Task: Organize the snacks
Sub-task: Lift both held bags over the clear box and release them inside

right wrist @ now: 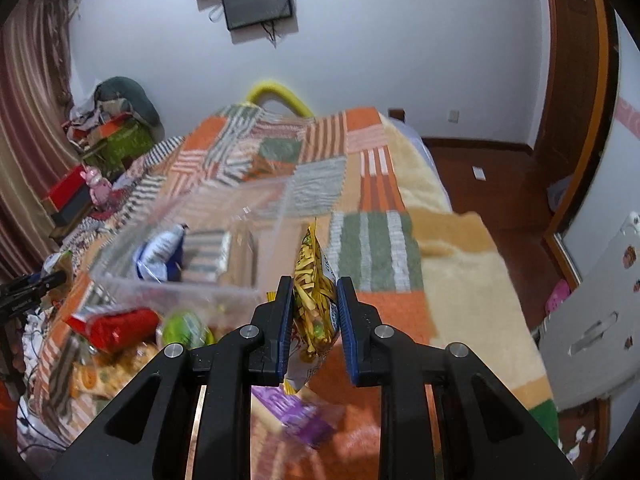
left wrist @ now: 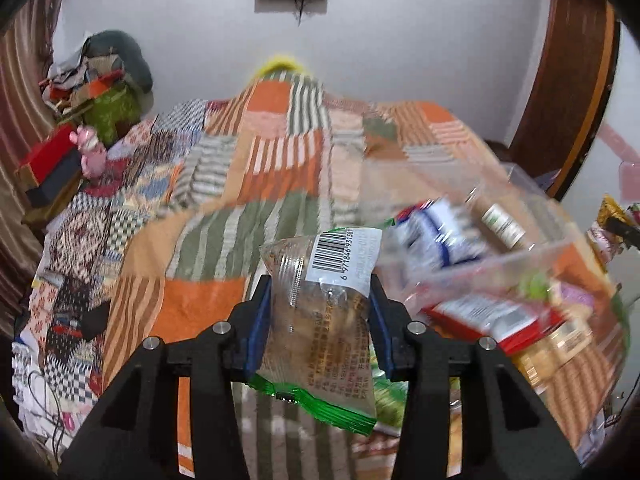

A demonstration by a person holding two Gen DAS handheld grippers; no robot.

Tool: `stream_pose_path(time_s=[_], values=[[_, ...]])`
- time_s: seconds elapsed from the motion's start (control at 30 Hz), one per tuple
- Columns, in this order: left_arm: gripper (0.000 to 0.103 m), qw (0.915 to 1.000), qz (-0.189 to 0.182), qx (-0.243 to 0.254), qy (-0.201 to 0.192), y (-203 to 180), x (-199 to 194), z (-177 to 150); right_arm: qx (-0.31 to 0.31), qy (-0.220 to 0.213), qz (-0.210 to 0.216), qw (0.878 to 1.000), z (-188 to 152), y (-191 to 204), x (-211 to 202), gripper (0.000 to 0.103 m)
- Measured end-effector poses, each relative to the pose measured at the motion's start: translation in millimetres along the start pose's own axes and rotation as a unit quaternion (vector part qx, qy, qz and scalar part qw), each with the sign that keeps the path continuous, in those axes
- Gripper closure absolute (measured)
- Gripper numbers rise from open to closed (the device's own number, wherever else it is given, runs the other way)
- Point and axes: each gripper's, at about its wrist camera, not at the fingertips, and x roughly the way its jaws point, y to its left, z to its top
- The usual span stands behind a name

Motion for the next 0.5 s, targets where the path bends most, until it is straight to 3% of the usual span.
stream_pose_path(time_s=[0.3,0.5], values=[[0.059,0.9985,-0.038,0.021,-0.033,-39.5,-6.3,34.2,-0.025,-0.040,0.039,0.998,27.8,34.6,0.5,0.083],[0.059,0.9974,-0.055,0.032,-0.033,-62.9,7.8,48.8,-0.039,-0.039,0.065,0.996,36.7,58.5,19.2,0.083]])
